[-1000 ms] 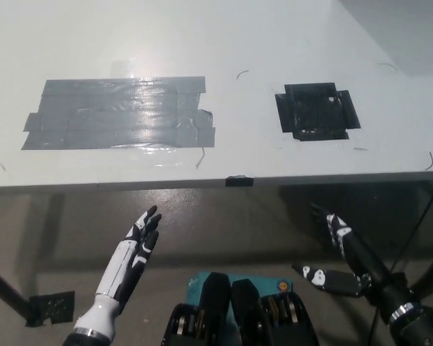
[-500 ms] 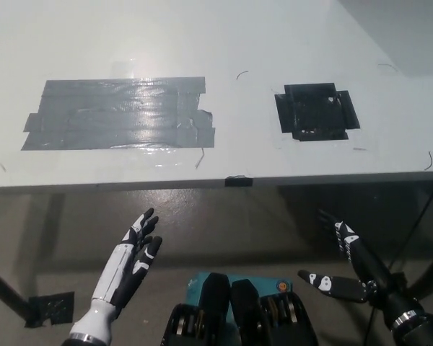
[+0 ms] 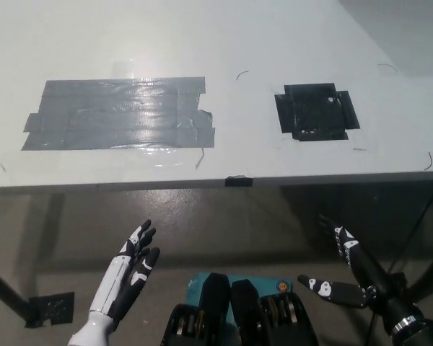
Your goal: A toilet paper roll is kept on the black spot on the desk infront of the robot and the robot inserts its right thumb into the hole in the centre to grab the roll. Then it passes the roll to a person.
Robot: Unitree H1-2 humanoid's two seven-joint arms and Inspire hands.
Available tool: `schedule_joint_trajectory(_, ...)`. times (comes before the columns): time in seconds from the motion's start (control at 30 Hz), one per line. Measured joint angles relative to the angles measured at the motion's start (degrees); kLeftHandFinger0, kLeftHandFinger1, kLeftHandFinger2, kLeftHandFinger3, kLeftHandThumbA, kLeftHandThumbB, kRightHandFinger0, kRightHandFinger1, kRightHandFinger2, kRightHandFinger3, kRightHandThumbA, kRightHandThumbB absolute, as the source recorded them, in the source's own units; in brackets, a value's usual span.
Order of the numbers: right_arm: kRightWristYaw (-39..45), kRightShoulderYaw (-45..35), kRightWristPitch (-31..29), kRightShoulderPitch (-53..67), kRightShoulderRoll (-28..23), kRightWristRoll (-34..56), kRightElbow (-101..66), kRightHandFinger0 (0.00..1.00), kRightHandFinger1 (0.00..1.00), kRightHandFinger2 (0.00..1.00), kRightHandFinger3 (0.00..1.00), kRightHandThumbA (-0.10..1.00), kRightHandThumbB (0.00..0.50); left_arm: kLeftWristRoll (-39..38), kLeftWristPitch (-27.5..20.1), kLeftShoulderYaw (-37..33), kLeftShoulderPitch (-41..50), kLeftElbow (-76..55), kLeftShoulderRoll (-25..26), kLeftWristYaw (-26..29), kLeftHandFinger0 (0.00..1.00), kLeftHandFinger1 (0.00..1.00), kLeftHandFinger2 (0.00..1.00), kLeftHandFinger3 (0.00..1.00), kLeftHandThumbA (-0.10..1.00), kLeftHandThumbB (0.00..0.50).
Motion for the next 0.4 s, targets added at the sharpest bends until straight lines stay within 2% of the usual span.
schedule_joint_trajectory(0.4,0.0,0.5,0.0,1.0,0.0,0.0,-0.1,1.00,1.00,1.00,1.00,0.75,0.218,0.0,0.1,0.0,1.4,-0.8,-0.2,0.0,1.00,1.00,1.00,1.00,0.89,0.067)
